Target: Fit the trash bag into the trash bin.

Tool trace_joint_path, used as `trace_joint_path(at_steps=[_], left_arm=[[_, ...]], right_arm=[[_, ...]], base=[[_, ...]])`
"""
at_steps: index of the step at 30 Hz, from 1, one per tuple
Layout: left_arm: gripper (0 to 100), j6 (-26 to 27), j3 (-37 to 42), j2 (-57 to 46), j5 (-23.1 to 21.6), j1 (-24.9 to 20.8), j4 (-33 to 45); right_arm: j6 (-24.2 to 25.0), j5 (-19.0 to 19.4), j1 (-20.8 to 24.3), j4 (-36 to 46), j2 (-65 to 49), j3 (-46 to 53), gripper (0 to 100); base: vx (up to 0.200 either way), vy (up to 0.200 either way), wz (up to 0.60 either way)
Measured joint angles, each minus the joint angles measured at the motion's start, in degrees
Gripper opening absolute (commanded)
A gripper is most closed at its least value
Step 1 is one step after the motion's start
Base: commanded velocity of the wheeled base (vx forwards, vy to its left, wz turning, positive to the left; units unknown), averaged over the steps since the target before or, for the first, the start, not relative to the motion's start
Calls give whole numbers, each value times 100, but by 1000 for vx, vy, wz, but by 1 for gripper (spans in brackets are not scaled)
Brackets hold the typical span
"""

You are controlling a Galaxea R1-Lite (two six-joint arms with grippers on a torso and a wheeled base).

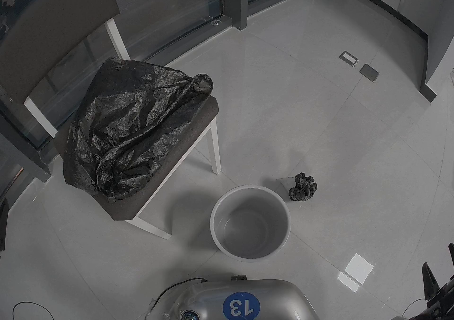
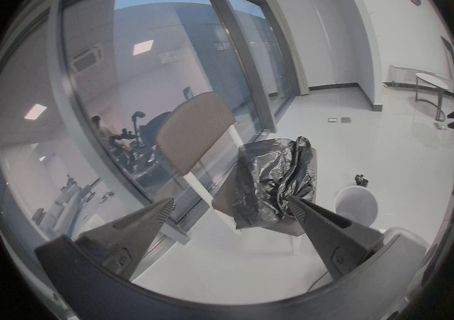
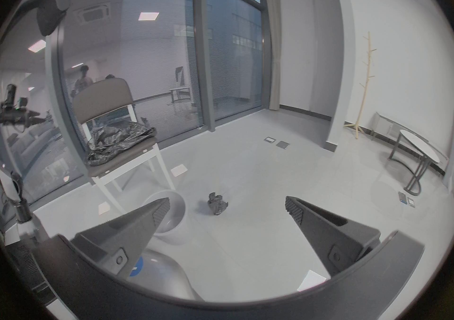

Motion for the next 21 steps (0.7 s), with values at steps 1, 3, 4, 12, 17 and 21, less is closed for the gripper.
trace_joint_path(at_steps=[1, 3, 4, 12, 17, 21], left_arm=[[100, 7, -130, 182, -26, -74, 9], [100, 11, -350, 536, -66, -201, 26], [100, 10, -428, 700, -80, -258, 37], [100, -121, -933, 1821, -176, -560, 83], [100, -211, -1464, 2809, -301, -650, 90], [100, -346, -1830, 3536, -400, -652, 91]], right_arm=[[-2, 88, 11, 5, 33, -33, 100], [94, 261, 33, -21, 162, -222, 100], [219, 343, 41, -33, 273, -363, 100], [1123, 857, 212, -130, 1847, -1576, 100], [1087, 1053, 466, -60, 2839, -2114, 100], [969, 1128, 645, 423, 3454, -2587, 100]], base=[[0, 0, 0], [0, 0, 0], [0, 0, 0], [0, 0, 0], [0, 0, 0], [0, 0, 0]])
